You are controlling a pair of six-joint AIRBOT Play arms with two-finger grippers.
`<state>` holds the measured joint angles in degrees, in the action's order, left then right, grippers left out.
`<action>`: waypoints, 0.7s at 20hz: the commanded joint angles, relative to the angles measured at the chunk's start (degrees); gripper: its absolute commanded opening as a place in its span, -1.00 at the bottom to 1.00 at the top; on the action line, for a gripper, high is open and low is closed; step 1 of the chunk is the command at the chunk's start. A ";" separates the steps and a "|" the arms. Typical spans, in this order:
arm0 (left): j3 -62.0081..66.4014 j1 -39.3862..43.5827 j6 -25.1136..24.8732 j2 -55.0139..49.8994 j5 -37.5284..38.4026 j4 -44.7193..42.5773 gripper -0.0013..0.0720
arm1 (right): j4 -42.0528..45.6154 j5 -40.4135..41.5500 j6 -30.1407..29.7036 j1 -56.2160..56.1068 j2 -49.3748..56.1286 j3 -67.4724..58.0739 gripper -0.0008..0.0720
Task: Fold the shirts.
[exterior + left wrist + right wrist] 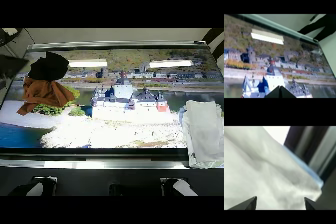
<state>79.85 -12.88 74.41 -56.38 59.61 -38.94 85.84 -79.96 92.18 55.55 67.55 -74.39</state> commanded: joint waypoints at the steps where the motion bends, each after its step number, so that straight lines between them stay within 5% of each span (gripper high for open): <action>1: 13.18 4.00 -0.74 -1.07 -3.89 -11.67 -0.91 | -16.81 18.03 -4.63 -3.06 -1.29 -19.56 0.93; 3: 22.21 11.06 7.58 -4.20 -4.20 -38.21 -0.91 | -21.22 27.45 -4.55 -11.85 -2.19 -27.30 0.87; 5: 24.70 17.68 16.28 -8.11 1.62 -61.88 -0.91 | -21.14 24.85 -4.24 -23.54 -2.45 -29.44 0.87; 7: 23.10 19.76 17.38 -12.22 13.05 -64.61 -0.87 | -16.70 13.20 -0.79 -36.68 -0.98 -28.87 0.87; 8: 21.14 19.93 18.01 -14.34 20.15 -63.19 -0.45 | -12.72 7.02 3.32 -42.97 0.44 -27.52 0.88; 9: 18.18 20.06 20.26 -15.87 26.45 -61.86 0.30 | -10.10 0.52 6.71 -48.26 2.10 -25.42 0.88; 10: 13.42 20.11 20.76 -16.50 30.69 -60.39 0.76 | -9.81 -4.98 8.48 -52.04 4.04 -23.26 0.89; 14: -10.82 22.05 26.29 -8.15 24.87 -58.27 0.76 | -9.73 -11.91 10.32 -63.04 8.26 -11.76 0.89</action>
<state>82.13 7.49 95.29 -68.20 83.55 -96.07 74.54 -84.33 99.48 1.56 73.34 -92.36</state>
